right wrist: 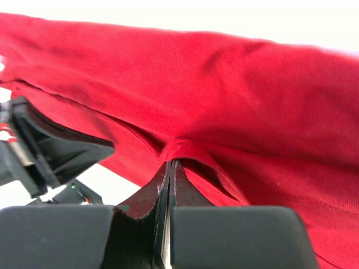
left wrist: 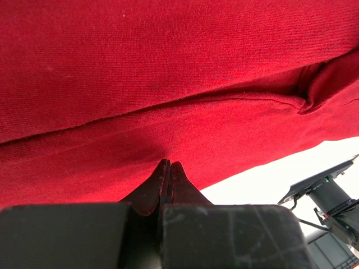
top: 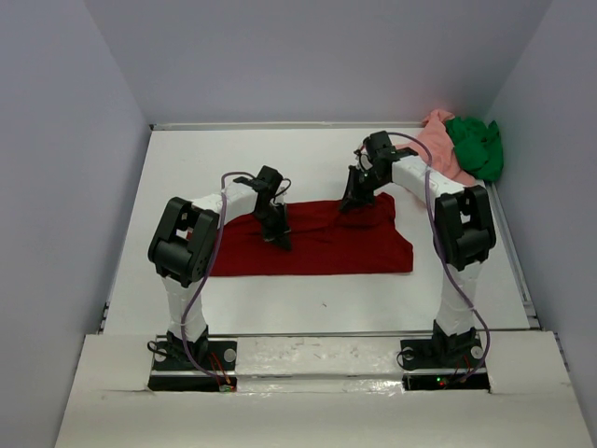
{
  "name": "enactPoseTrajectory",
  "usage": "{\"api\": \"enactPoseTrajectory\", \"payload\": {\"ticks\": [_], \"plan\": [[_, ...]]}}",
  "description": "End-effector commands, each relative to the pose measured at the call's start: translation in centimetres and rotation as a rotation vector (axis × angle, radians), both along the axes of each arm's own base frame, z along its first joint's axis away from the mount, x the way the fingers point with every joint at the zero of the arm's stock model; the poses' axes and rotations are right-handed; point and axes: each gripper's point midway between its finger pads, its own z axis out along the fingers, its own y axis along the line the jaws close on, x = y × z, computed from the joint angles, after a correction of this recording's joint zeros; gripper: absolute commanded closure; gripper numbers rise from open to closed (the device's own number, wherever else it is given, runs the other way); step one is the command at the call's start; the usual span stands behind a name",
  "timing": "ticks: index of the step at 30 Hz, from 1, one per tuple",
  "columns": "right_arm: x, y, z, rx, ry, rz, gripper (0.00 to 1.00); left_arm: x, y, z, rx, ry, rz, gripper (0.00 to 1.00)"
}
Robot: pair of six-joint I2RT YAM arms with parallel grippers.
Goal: Fold and stack the t-shirts
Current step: Fold the other side of the tshirt into a rectangle
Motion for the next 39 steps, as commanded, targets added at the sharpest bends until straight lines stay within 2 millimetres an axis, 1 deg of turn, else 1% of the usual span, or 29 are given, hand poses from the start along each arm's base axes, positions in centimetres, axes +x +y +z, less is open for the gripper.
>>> {"api": "enactPoseTrajectory", "payload": {"ticks": [1, 7, 9, 11, 12, 13, 15, 20, 23, 26, 28, 29, 32, 34, 35, 36, 37, 38, 39], "plan": [[2.0, 1.5, 2.0, 0.049, -0.057, 0.033, 1.00, -0.5, -0.7, 0.7, -0.030, 0.010, -0.013, 1.00], [3.3, 2.2, 1.7, 0.067, -0.061, 0.064, 1.00, -0.6, -0.5, 0.7, -0.027, 0.008, -0.016, 1.00], [3.4, 2.7, 1.6, 0.094, -0.051, 0.079, 1.00, -0.7, -0.5, 0.6, -0.027, 0.010, -0.018, 1.00], [3.4, 3.1, 0.6, 0.111, -0.022, 0.087, 1.00, -0.7, -0.4, 0.5, -0.027, 0.013, -0.018, 1.00], [3.2, 3.8, 0.7, 0.127, -0.015, 0.103, 1.00, -0.8, -0.4, 0.4, -0.024, 0.014, -0.021, 1.00], [3.2, 3.9, 0.1, 0.132, -0.001, 0.106, 1.00, -0.8, -0.4, 0.4, -0.022, 0.014, -0.022, 1.00], [3.0, 4.6, 0.2, 0.150, 0.001, 0.125, 1.00, -0.8, -0.4, 0.4, -0.021, 0.015, -0.023, 1.00], [3.1, 5.1, 0.6, 0.185, -0.003, 0.152, 1.00, -0.7, -0.5, 0.2, -0.024, 0.020, -0.024, 1.00], [3.1, 5.1, 0.4, 0.187, -0.005, 0.160, 1.00, -0.6, -0.5, 0.1, -0.024, 0.020, -0.023, 1.00], [3.3, 5.2, 0.4, 0.190, -0.013, 0.163, 1.00, -0.7, -0.5, 0.0, -0.024, 0.023, -0.023, 1.00], [3.9, 5.3, 0.5, 0.182, -0.032, 0.161, 1.00, -0.8, -0.5, 0.0, -0.024, 0.023, -0.026, 1.00], [4.1, 5.3, 0.7, 0.180, -0.040, 0.160, 0.90, -0.8, -0.5, 0.0, -0.021, 0.025, -0.025, 1.00], [5.0, 5.4, 1.4, 0.179, -0.080, 0.162, 0.66, -0.8, -0.4, 0.0, -0.021, 0.023, -0.027, 1.00], [5.3, 5.4, 2.4, 0.179, -0.109, 0.163, 0.63, -0.7, -0.5, 0.1, -0.022, 0.021, -0.030, 1.00], [5.6, 5.2, 2.7, 0.162, -0.127, 0.154, 0.60, -0.6, -0.6, 0.2, -0.022, 0.019, -0.031, 1.00], [5.7, 5.1, 3.1, 0.157, -0.139, 0.151, 0.59, -0.5, -0.6, 0.2, -0.022, 0.017, -0.032, 1.00], [5.8, 4.9, 4.1, 0.144, -0.171, 0.149, 0.56, -0.4, -0.6, 0.3, -0.020, 0.015, -0.034, 1.00], [5.7, 4.8, 3.9, 0.142, -0.169, 0.151, 0.56, -0.4, -0.6, 0.3, -0.019, 0.013, -0.035, 1.00], [5.7, 4.4, 4.6, 0.122, -0.193, 0.142, 0.55, -0.3, -0.6, 0.5, -0.021, 0.013, -0.036, 1.00]]}}
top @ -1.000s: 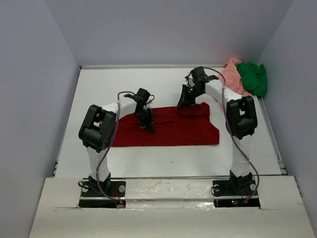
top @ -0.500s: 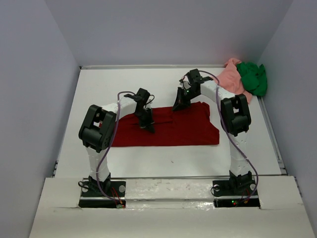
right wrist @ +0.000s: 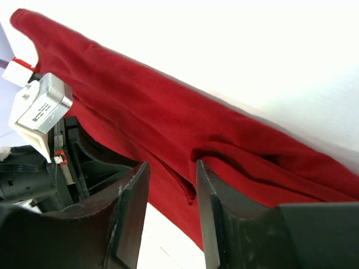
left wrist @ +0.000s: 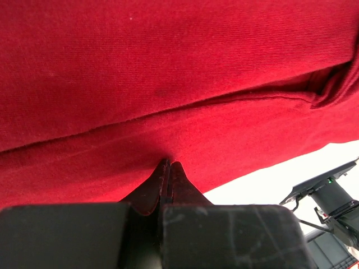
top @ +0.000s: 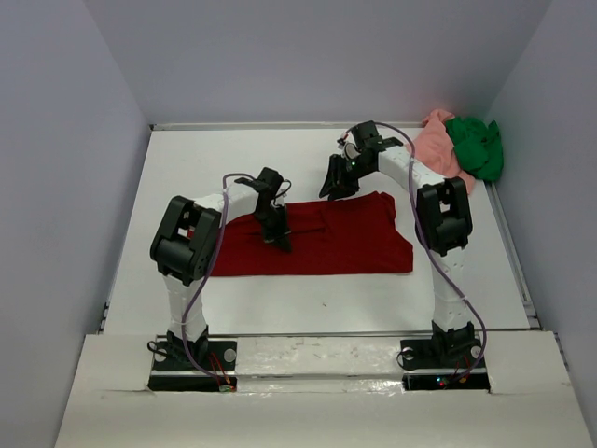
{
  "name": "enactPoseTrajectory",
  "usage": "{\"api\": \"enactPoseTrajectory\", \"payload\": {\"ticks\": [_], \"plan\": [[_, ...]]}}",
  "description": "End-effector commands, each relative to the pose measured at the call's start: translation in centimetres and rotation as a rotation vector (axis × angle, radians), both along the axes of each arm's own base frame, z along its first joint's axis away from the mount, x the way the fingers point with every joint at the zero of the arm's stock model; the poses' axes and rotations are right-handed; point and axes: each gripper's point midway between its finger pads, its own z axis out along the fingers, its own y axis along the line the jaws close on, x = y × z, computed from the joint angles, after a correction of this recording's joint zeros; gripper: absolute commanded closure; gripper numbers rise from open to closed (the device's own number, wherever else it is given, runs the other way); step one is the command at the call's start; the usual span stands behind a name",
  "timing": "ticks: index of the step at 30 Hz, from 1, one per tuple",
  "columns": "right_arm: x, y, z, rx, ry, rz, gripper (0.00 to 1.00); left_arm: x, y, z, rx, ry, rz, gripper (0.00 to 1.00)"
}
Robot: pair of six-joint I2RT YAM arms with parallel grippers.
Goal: Fold and stack the t-shirts
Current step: Fold the other side of the tshirt into a rectangle, then rotate the tshirt 90 degrees
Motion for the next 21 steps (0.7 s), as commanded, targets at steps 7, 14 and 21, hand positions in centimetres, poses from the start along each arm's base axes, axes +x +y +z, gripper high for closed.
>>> {"api": "enactPoseTrajectory", "payload": {"ticks": [7, 14, 21], "plan": [[-2.5, -2.5, 5.7, -0.053, -0.094, -0.010, 0.55, 1.9, -0.7, 2.9, -0.011, -0.061, -0.046, 1.00], [-8.6, -5.0, 8.0, -0.094, -0.053, -0.032, 1.00, 9.6, 4.6, 7.0, 0.022, -0.211, 0.065, 0.91], [-14.8, -6.7, 2.2, -0.138, 0.157, -0.041, 1.00, 14.2, 13.8, 5.5, 0.067, -0.216, 0.217, 0.48]]}}
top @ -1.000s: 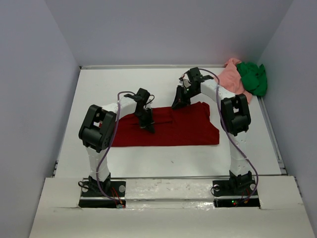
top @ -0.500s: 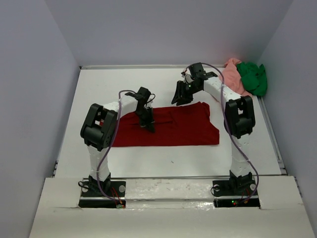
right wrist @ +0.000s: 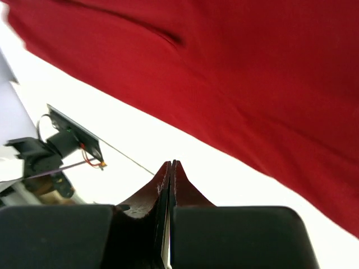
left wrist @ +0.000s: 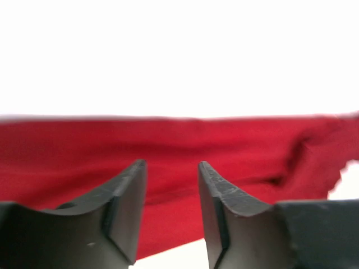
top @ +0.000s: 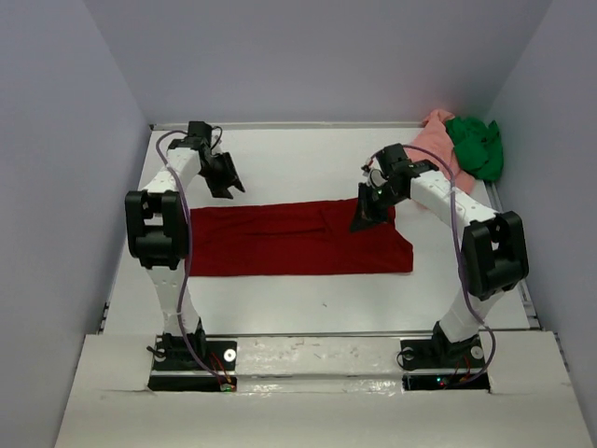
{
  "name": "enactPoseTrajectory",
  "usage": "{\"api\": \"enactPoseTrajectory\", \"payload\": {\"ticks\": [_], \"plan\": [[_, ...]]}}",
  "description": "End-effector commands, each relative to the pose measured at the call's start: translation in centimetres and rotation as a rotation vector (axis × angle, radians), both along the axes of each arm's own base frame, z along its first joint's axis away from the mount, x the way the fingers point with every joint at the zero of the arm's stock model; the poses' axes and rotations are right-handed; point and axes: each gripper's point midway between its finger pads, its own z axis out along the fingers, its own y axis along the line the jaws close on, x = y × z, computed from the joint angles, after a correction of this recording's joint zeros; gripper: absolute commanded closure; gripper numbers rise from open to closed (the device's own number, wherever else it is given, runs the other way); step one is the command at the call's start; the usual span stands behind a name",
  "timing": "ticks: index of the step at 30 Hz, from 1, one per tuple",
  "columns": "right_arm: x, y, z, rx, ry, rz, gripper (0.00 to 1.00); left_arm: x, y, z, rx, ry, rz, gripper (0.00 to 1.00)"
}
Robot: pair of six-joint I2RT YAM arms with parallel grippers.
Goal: Fold and stack the t-shirts
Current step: Rotate the tshirt 90 degrees
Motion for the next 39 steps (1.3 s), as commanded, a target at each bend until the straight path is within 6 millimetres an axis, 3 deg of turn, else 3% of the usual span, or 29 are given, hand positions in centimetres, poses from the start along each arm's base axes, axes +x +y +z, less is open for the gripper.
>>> {"api": "enactPoseTrajectory", "payload": {"ticks": [1, 6, 10, 16, 24, 28, 35, 39], "plan": [[-2.6, -1.0, -3.7, -0.033, 0.126, -0.023, 1.00, -0.3, 2.5, -3.0, 0.073, 0.084, -0.030, 0.48], [-2.9, -1.7, -6.1, -0.082, 0.146, -0.039, 1.00, -0.8, 3.7, -5.8, 0.121, 0.132, -0.032, 0.48], [-2.8, -2.0, -7.7, -0.113, 0.182, -0.056, 1.00, -1.1, 3.9, -6.7, 0.135, 0.139, -0.039, 0.48], [-3.3, -1.9, -9.2, -0.108, 0.220, -0.065, 1.00, -1.7, 4.9, -7.3, 0.188, 0.158, -0.047, 0.49], [-3.4, -3.0, -12.7, -0.199, 0.274, -0.069, 1.00, -2.8, 7.7, -7.8, 0.334, 0.215, -0.016, 0.60], [-2.0, -2.9, -14.0, -0.227, 0.278, -0.071, 1.00, -4.4, 10.1, -7.9, 0.450, 0.267, 0.021, 0.65], [2.2, -2.6, -14.1, -0.279, 0.226, -0.072, 1.00, -9.0, 11.1, -9.8, 0.500, 0.362, 0.043, 0.81], [6.2, -1.5, -13.1, -0.274, 0.165, -0.072, 1.00, -11.7, 11.3, -10.6, 0.512, 0.399, 0.037, 0.82]]}}
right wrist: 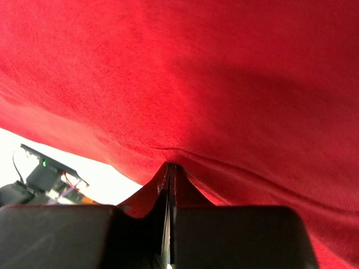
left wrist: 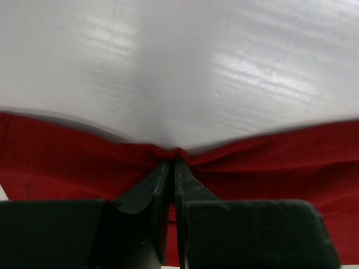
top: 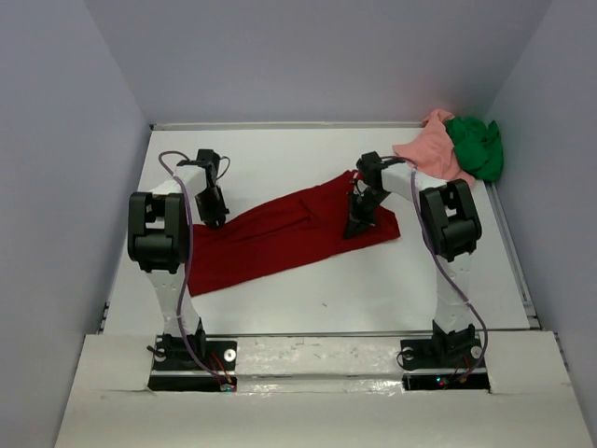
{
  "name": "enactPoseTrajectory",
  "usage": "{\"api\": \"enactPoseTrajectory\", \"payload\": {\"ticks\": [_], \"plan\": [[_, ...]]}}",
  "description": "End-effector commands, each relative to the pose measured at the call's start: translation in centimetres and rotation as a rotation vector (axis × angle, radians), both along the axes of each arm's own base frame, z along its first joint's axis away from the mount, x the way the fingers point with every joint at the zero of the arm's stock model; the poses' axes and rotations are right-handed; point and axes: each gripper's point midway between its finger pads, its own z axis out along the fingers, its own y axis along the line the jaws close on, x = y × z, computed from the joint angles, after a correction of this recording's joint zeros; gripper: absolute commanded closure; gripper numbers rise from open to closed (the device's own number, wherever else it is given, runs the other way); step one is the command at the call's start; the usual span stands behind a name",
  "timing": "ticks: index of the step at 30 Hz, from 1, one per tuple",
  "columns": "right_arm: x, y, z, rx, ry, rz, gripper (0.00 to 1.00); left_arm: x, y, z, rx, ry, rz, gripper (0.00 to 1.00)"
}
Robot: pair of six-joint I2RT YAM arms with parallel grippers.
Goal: Fold and stack the t-shirts
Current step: Rotate the tshirt 90 degrees
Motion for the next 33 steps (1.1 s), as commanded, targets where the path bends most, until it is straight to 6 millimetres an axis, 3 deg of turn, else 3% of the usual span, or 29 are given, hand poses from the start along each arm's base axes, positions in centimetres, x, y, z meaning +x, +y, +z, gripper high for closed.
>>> {"api": "enactPoseTrajectory", "payload": {"ticks": [1, 5, 6, 8, 13, 17, 18, 23, 28, 29, 33], "plan": [[4.9, -0.4, -0.9, -0.086, -0.119, 0.015, 1.00, -6.5, 2.1, -3.0, 0.092, 0.200, 0.010, 0.82], [8.2, 0.8, -0.4, -0.069, -0.147, 0.018, 1.00, -7.9, 1.7, -2.6, 0.068, 0.198, 0.018, 0.82], [8.7, 1.0, -1.4, -0.072, -0.129, 0.020, 1.00, -8.2, 1.6, -2.5, 0.062, 0.200, 0.022, 0.82], [10.9, 1.9, -0.3, -0.045, -0.178, 0.014, 1.00, -8.9, 1.0, -2.3, 0.051, 0.203, 0.015, 0.82], [13.7, 3.8, -1.0, 0.017, -0.204, -0.019, 1.00, -10.8, -0.6, -1.1, 0.034, 0.212, -0.007, 0.83], [15.7, 5.2, -0.4, 0.083, -0.254, -0.029, 1.00, -12.0, -2.6, -0.6, 0.024, 0.213, -0.058, 0.82], [16.3, 5.7, -0.5, 0.111, -0.274, -0.028, 1.00, -12.5, -4.1, -0.5, -0.011, 0.223, -0.087, 0.83], [18.5, 7.3, 0.2, 0.192, -0.334, -0.049, 1.00, -13.3, -7.7, -0.5, -0.059, 0.238, -0.142, 0.83], [20.9, 8.9, 0.7, 0.270, -0.382, -0.078, 1.00, -13.3, -10.8, -0.4, -0.104, 0.247, -0.190, 0.82], [21.8, 9.4, 1.6, 0.298, -0.404, -0.095, 1.00, -12.9, -11.4, -0.5, -0.109, 0.250, -0.206, 0.82], [22.8, 10.6, 1.8, 0.368, -0.403, -0.141, 1.00, -11.3, -12.5, -0.4, -0.115, 0.265, -0.236, 0.82]]}}
